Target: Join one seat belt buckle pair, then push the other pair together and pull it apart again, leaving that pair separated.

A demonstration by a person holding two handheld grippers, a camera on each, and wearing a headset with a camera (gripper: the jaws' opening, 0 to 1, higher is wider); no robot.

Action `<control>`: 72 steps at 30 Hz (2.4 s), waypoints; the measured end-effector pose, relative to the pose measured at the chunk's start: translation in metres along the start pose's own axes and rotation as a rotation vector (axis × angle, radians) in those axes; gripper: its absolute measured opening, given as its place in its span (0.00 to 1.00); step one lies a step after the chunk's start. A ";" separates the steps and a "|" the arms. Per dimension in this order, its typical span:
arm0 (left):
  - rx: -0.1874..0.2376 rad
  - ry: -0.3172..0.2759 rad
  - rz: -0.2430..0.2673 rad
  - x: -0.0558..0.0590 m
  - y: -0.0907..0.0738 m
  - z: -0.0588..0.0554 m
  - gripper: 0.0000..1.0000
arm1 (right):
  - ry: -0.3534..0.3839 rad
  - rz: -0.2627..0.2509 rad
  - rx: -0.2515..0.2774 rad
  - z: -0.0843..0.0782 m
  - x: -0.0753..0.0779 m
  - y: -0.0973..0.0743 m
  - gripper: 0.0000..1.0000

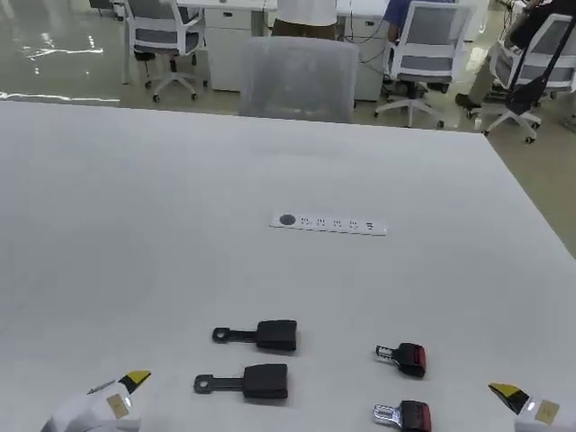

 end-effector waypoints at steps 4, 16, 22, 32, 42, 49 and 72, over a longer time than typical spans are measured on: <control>-0.011 0.008 0.010 -0.004 0.000 -0.004 0.82 | 0.027 -0.016 -0.060 -0.005 -0.001 0.001 0.91; 0.009 0.004 0.031 -0.009 -0.002 0.000 0.82 | 0.072 -0.048 -0.050 -0.005 0.000 0.002 0.91; 0.015 0.017 0.024 -0.008 -0.002 0.000 0.86 | 0.076 -0.050 -0.053 -0.009 -0.005 0.002 0.96; 0.018 0.046 0.045 -0.010 -0.002 0.001 0.96 | 0.088 -0.037 -0.072 -0.011 -0.009 0.004 1.00; 0.028 0.106 0.084 -0.015 -0.004 0.004 1.00 | 0.095 -0.038 -0.064 -0.006 -0.011 0.010 1.00; 0.015 0.117 0.070 -0.012 -0.003 0.003 0.99 | 0.120 -0.042 -0.059 -0.009 -0.014 0.008 1.00; -0.052 0.168 -0.033 0.002 -0.003 0.010 0.82 | 0.072 0.035 -0.065 -0.005 -0.017 0.010 0.75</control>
Point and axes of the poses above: the centre of the closed fingertips' face, and the gripper's own axes: y roughly forward along the fingers, x roughly to its right, z roughly out of its top, the point moved 5 cm from there along -y, roughly backward along the fingers, and after that the axes turned 13 degrees about -y, right-handed, at the moved point
